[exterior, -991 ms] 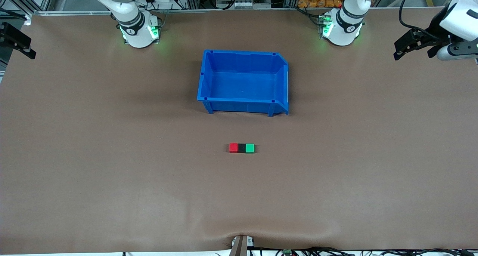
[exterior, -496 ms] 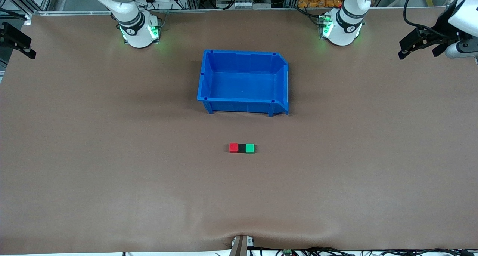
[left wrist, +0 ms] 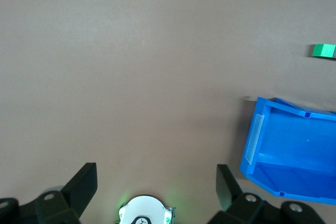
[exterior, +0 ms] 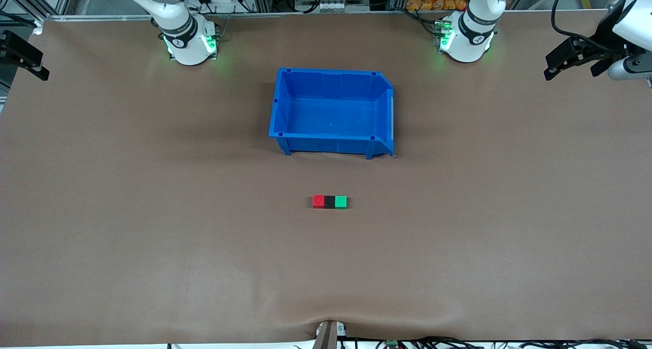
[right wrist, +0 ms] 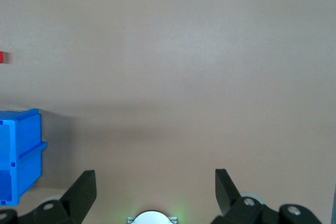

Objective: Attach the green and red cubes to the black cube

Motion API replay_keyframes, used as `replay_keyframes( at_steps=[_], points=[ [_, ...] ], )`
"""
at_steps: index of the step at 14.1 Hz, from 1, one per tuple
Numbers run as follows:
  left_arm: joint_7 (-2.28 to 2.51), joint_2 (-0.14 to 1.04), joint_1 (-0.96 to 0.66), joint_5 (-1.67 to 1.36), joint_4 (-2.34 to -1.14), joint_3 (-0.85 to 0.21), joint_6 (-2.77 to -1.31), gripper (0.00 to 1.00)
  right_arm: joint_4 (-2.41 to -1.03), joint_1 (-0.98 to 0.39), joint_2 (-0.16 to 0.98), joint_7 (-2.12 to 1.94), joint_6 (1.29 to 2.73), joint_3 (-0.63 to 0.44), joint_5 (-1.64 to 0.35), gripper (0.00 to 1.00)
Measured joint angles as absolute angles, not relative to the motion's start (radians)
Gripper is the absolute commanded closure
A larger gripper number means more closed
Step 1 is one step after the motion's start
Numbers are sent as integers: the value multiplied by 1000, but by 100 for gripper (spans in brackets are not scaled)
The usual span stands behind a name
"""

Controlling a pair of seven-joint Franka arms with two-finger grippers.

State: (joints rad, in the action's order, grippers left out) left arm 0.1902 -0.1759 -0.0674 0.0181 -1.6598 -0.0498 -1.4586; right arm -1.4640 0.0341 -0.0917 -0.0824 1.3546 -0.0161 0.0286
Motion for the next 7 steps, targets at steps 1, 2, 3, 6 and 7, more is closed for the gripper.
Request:
replay_keyframes(
  at_steps=[1,2,3,6,7],
  points=[
    [190,-174,-67,18,-1659,-50,-1457,0,-1464,34,-92,-82,1355,-16,29,0],
    [190,-173,-67,18,-1658,-50,-1457,0,-1464,34,-92,-82,1355,-16,29,0],
    [190,-172,-68,18,-1657,-51,-1456,0,-1464,34,-92,-82,1355,-16,29,0],
    [190,-168,-68,18,-1656,-52,-1456,0,-1464,34,-92,-82,1355,-16,29,0],
    [190,-167,-68,18,-1656,-52,-1456,0,-1464,34,-92,-82,1355,-16,29,0]
  ],
)
